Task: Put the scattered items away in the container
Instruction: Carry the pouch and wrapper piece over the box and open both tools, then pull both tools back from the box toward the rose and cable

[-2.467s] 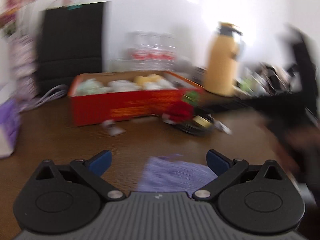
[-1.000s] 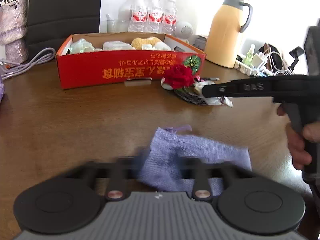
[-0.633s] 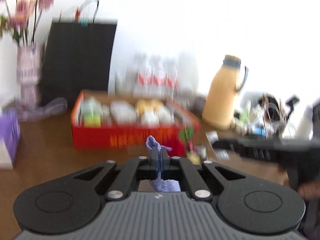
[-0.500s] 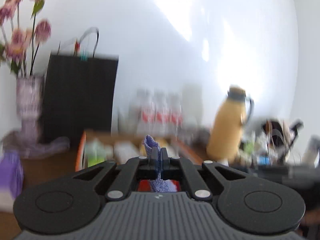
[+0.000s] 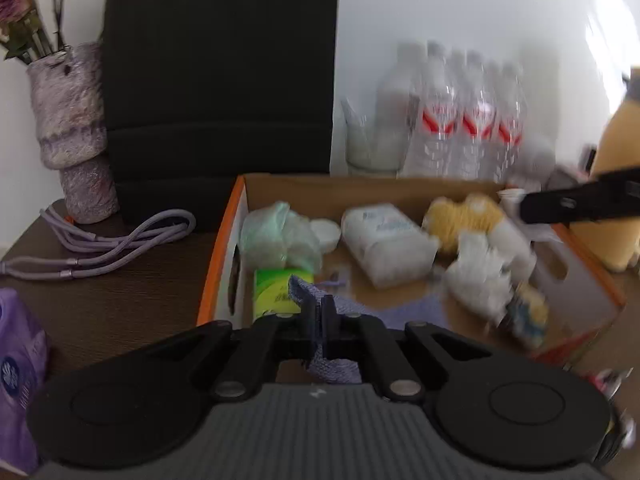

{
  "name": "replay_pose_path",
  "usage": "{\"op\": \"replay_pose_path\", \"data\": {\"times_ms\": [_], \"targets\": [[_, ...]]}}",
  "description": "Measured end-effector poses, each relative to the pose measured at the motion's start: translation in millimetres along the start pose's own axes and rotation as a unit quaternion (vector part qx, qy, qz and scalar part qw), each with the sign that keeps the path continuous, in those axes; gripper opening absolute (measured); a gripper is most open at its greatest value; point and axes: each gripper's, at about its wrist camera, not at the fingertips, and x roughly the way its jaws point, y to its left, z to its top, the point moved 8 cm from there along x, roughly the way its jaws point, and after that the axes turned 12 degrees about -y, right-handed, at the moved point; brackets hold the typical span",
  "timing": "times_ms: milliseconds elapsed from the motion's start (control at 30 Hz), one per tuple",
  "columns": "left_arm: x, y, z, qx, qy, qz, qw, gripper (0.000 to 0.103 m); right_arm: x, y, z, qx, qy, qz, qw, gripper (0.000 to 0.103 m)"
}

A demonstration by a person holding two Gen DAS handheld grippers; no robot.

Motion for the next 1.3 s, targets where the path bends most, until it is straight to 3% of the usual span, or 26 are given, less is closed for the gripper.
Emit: {"op": "replay_pose_path", "data": {"times_ms": [100, 167, 200, 233, 333, 400, 500, 567, 633, 800, 933, 1067, 1300], "targets": [[1.3, 4.1, 8.3, 0.01, -0.002, -0.006, 0.9999, 0.012, 45.5, 6.1, -22.1, -0.001, 0.079, -0.005, 0.997, 0.012], [0.3, 9.3, 11.4, 0.005, -0.003, -0.007, 1.0, 0.026, 70.9, 11.9, -32.3, 0.015, 0.116, 0.006, 0.993, 0.012], [-1.3, 13.4, 12.1, -0.003, -0.004, -0.006, 1.0, 0.038, 80.7, 15.3, -36.0, 0.024, 0.128, 0.01, 0.991, 0.012], [-4.2, 17.2, 13.1, -0.011, -0.007, -0.005, 0.9999, 0.042, 89.1, 19.6, -38.2, 0.025, 0.136, 0.012, 0.99, 0.012], [-10.2, 22.9, 15.0, -0.016, -0.009, -0.006, 0.9998, 0.043, 107.5, 28.9, -45.2, 0.006, 0.161, -0.011, 0.987, 0.016], [-14.8, 26.1, 17.4, -0.014, -0.012, -0.003, 0.9998, 0.045, 109.3, 28.0, -48.4, 0.007, 0.173, -0.028, 0.985, 0.028], [-19.9, 31.6, 22.9, -0.022, -0.014, 0.006, 0.9996, 0.049, 94.9, 25.0, -41.2, 0.023, 0.154, -0.031, 0.987, 0.037], [-24.7, 34.7, 27.3, -0.038, -0.014, 0.009, 0.9991, 0.061, 80.0, 20.5, -34.9, 0.032, 0.148, -0.036, 0.988, 0.043], [-30.7, 36.1, 31.5, -0.054, -0.013, 0.011, 0.9984, 0.086, 60.2, 14.8, -25.7, 0.035, 0.137, -0.044, 0.989, 0.05], [-51.0, 27.3, 34.3, -0.06, -0.016, 0.021, 0.9978, 0.098, 1.7, 4.0, -7.7, 0.014, 0.097, -0.063, 0.993, 0.067], [-82.3, 13.8, 40.5, -0.043, -0.07, 0.042, 0.9958, 0.103, -46.0, 8.6, -8.1, -0.026, 0.024, -0.083, 0.996, 0.069], [-113.0, -3.4, 47.2, -0.013, -0.129, 0.044, 0.9905, 0.103, -81.3, 18.4, -15.1, -0.056, -0.085, -0.058, 0.993, 0.072], [-143.9, -23.4, 56.3, 0.02, -0.163, 0.045, 0.9853, 0.103, -112.1, 23.6, -14.1, -0.033, -0.151, -0.044, 0.987, 0.072]]}}
